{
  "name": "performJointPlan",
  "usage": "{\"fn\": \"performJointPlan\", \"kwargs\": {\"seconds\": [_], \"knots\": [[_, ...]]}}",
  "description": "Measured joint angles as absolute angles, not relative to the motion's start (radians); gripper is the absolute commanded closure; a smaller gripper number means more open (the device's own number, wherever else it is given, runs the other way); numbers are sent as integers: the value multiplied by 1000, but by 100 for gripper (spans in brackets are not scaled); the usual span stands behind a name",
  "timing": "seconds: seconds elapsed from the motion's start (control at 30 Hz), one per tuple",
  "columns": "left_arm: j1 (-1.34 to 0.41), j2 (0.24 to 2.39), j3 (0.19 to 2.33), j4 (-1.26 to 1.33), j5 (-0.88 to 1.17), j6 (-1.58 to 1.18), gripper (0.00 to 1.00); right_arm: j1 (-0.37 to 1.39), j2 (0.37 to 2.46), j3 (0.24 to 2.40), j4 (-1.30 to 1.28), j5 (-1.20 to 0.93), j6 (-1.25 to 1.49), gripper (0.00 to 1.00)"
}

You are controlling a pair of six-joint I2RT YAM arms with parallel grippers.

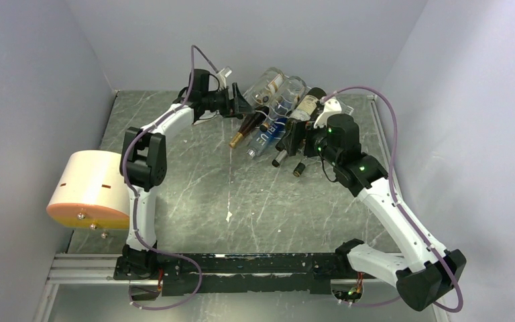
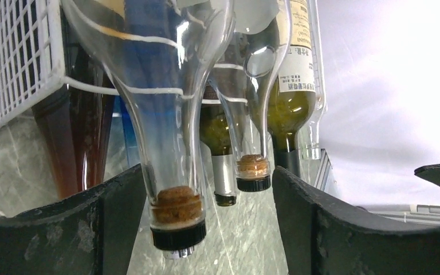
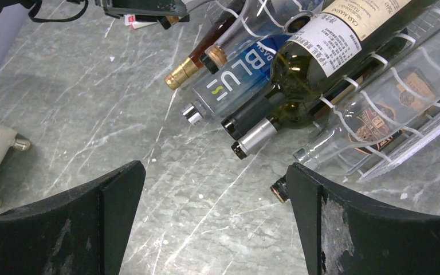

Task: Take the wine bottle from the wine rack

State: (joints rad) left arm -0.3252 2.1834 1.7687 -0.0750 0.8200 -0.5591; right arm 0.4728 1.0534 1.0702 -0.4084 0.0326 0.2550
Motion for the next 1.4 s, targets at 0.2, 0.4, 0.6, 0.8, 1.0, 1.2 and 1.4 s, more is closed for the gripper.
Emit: {"fn": "performJointPlan", "kwargs": {"seconds": [0.2, 0.4, 0.6, 0.8, 1.0, 1.2, 1.4], "knots": [[-326, 2258, 1808, -41, 872, -603, 30, 473, 1052, 1069, -411, 33, 250, 0], [-326, 2295, 1808, -23, 903, -643, 40, 473, 1045, 1069, -412, 33, 246, 0], [-326, 2295, 1809, 29, 937, -680, 43, 473, 1045, 1069, -411, 33, 245, 0], [-323, 2299, 1816, 46, 947, -711, 62, 473, 1045, 1069, -413, 32, 243, 0], [-313, 2309, 1815, 78, 963, -809, 75, 473, 1045, 1069, -419, 28, 242, 0], [-308, 2308, 1773, 188, 986, -926, 84, 473, 1045, 1069, -425, 14, 242, 0], [-303, 2308, 1721, 327, 1001, -1052, 87, 473, 1047, 1069, -425, 7, 242, 0]]}}
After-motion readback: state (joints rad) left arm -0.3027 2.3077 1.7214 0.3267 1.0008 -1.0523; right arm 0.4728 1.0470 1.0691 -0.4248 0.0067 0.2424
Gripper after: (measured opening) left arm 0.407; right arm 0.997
